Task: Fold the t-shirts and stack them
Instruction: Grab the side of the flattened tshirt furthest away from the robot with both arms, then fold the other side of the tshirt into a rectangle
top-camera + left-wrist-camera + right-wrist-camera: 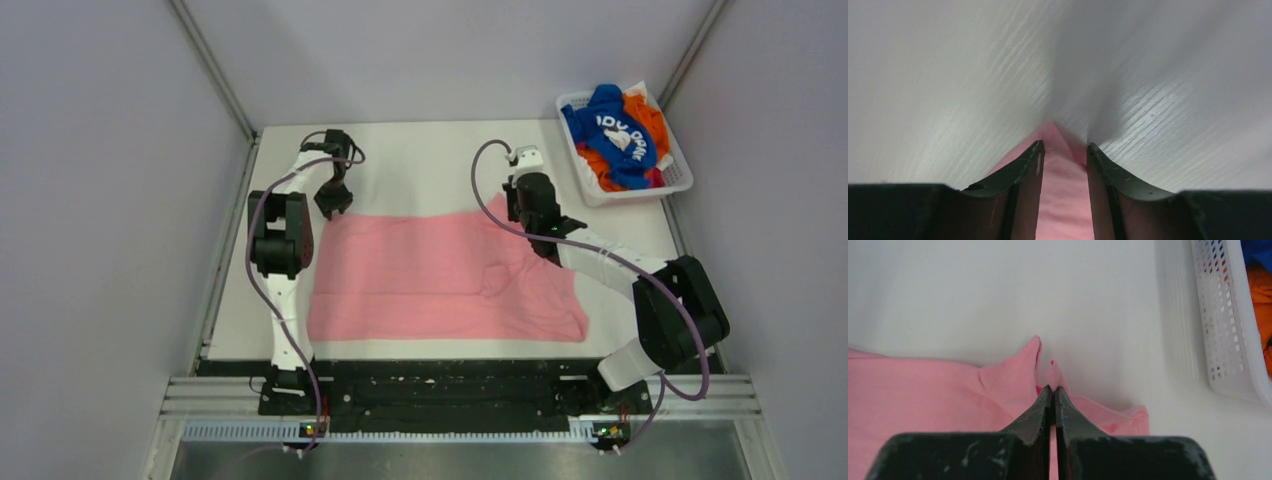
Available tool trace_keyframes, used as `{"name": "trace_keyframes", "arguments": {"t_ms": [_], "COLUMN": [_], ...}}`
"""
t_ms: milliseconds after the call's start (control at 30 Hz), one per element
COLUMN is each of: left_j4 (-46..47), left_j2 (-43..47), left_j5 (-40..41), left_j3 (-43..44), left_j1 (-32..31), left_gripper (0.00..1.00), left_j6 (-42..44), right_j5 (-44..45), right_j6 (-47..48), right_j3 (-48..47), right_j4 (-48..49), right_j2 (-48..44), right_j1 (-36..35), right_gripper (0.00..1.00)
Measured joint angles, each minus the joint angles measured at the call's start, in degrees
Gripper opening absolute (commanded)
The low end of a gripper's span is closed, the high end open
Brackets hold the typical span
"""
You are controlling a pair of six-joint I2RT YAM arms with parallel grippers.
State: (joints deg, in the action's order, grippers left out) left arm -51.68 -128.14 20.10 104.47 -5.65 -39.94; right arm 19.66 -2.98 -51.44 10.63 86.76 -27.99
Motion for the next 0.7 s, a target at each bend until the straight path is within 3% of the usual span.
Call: {"name": "trace_keyframes", "arguments": {"t_ms": [67,167,467,700], "left_j4": [-1.0,-2.4,-2.3,-1.0], "left_j2": [0.0,0.0,3.4,12.9], "left_j5": [0.4,0.6,1.4,2.0], "left_j3": [0.0,-0.2,-5.9,-14.6], "left_j1": [0.0,0.0,-0.1,-1.1], "left_gripper": [0.27,0.0,0.0,0.0], "left_j6": [-0.3,-0.7,-0.5,-0.9], "right_j5": [0.0,0.1,0.3,0.1], "right_j6": [0.0,0.0,0.0,-0.2], "right_j3": [0.0,0.0,0.0,2.4], "right_j4": [0.0,0.0,0.0,-0.2], "right_j2": [0.0,0.0,-0.1,-5.3], "right_j1": [0.0,0.0,0.0,0.0], "right_gripper": [0.0,0.0,0.0,0.0]}}
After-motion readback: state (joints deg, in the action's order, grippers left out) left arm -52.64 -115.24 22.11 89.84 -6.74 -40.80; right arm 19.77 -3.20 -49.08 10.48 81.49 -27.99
